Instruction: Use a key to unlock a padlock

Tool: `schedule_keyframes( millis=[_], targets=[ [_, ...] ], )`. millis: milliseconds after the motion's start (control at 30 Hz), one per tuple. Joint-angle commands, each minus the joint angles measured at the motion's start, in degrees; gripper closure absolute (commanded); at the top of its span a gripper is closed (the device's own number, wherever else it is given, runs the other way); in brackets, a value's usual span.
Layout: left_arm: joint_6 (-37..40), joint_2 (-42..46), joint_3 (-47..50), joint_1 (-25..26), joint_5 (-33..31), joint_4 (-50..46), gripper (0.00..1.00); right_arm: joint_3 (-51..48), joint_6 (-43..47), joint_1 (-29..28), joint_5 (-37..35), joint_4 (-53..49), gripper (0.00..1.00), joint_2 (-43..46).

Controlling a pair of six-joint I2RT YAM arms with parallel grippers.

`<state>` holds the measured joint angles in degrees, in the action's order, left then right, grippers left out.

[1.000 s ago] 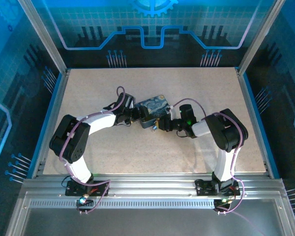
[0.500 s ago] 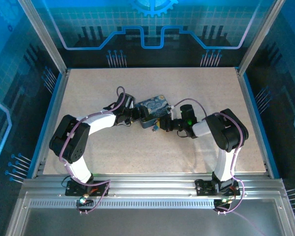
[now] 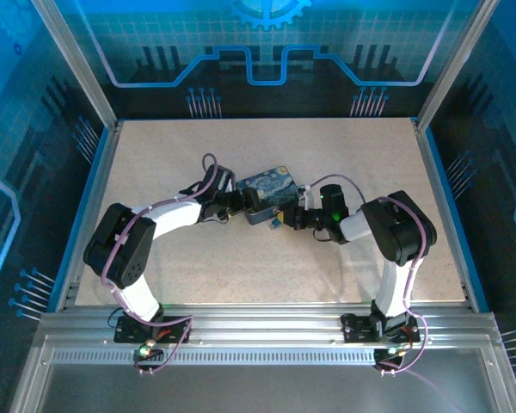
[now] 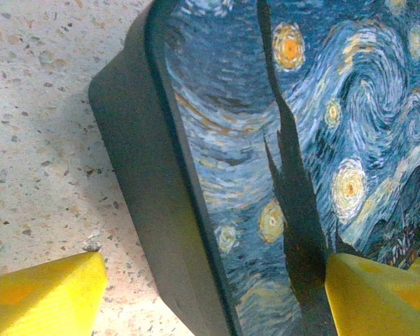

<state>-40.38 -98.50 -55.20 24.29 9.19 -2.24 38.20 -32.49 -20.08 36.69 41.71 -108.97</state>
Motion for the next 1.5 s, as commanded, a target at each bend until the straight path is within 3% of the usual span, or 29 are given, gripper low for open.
schedule_keyframes(
  millis=[0, 500, 833, 1100, 1333, 1467],
  targets=[
    [0.63, -0.64, 2.68, 0.93, -1.37, -6.81, 0.18, -0.87, -1.85, 1.14, 0.42, 1.53, 0.96, 1.65],
    [0.74, -0.21, 3.28, 0.75, -1.19, -5.90, 0.16, -3.06, -4.81, 3.25, -1.12, 2.22, 0.96, 5.27],
    [2.36, 5.96, 2.11, -0.43, -1.87, -6.91, 0.09, -4.61, -0.01, 4.03, -3.42, -8.11, 0.96, 14.40],
    [4.69, 15.79, 4.14, -1.79, -5.11, -8.47, 0.01, -3.81, 3.95, 3.32, -4.49, -26.83, 0.96, 27.40],
    [8.25, 23.72, 7.89, -3.00, -7.99, -9.24, 0.01, -1.10, 7.05, -1.43, -9.14, -51.58, 0.95, 39.60],
    [8.22, 26.20, 9.75, -3.97, -8.09, -9.19, 0.01, -1.64, 6.68, -4.40, -12.01, -60.90, 0.94, 44.91]
  ],
)
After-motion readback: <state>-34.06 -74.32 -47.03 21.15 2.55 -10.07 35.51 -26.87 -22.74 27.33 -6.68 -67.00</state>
